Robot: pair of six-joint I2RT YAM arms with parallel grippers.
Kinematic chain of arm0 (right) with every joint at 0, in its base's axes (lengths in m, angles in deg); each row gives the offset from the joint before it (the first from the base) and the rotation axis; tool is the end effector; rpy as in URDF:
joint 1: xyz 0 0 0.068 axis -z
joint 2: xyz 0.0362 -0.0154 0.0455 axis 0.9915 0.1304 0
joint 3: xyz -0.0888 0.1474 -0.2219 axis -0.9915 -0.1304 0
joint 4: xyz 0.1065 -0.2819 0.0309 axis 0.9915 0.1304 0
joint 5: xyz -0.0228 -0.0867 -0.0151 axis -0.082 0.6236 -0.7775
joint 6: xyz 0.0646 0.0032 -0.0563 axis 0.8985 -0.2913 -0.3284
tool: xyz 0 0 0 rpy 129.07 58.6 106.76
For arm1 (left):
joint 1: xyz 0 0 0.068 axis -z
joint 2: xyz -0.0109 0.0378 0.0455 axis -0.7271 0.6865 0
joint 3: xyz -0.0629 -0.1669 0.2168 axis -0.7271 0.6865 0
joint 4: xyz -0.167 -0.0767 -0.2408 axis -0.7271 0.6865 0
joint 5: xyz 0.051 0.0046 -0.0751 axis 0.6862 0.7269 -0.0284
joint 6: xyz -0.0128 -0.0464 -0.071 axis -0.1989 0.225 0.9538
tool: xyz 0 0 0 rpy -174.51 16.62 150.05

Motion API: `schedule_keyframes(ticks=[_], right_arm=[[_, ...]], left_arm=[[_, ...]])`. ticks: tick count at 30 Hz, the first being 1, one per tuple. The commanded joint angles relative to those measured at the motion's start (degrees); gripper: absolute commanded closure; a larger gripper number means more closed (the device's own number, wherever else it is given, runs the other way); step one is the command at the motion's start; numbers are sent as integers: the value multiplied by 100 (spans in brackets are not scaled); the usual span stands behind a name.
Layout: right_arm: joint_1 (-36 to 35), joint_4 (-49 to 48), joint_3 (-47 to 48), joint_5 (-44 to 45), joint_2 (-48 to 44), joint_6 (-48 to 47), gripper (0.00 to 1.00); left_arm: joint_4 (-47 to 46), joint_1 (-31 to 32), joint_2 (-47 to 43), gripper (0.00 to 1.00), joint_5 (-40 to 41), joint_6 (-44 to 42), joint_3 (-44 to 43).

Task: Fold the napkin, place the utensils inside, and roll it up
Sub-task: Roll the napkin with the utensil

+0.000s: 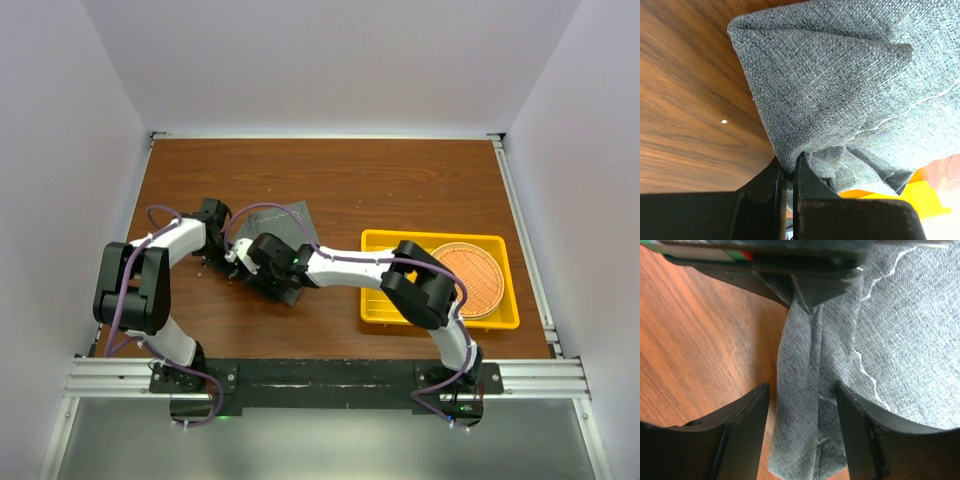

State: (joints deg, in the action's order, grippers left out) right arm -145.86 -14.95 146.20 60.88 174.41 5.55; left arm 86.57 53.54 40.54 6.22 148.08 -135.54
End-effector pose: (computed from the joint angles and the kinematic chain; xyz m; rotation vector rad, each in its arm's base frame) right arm 0.2361 0.4634 0.1200 -1.3788 2.1132 0.3843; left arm 0.3042 -0.0516 0.0893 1.6128 -2.6385 0.3513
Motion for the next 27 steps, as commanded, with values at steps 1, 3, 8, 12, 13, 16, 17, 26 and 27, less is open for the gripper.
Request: schedule_keyframes(ticks=[1, 3, 8, 12, 13, 16, 17, 26, 27], right_arm=[[-107, -591, -177, 433, -37, 36, 49], [-107, -556, -151, 468, -2, 273, 73], [138, -574, -335, -356, -45, 800, 92], [551, -627, -459, -1541, 51, 1187, 100], [656, -574, -424, -1797, 104, 1249, 100], [1130, -626, -459, -2685, 236, 1739, 100], [1228, -670, -476, -3183, 279, 1872, 100], [2186, -1110, -222, -5858, 1307, 3665, 100], [2239, -1179, -126, -6060, 1378, 3814, 100]], left_arm=[[269, 22, 70, 100, -68, 14, -116], [260, 22, 53, 100, -60, -12, -134], [-309, 5, -18, 100, -199, -477, -108], [-1186, -100, -525, 63, -156, -1100, 50], [-1329, -136, -649, 56, -156, -1189, 94], [-1437, -276, -966, 44, -43, -1681, -1], [-1410, -294, -1028, 42, 19, -1926, -141], [-2234, -356, -1635, 43, -788, -2588, 6], [-2540, -330, -1643, 45, -928, -2570, 111]])
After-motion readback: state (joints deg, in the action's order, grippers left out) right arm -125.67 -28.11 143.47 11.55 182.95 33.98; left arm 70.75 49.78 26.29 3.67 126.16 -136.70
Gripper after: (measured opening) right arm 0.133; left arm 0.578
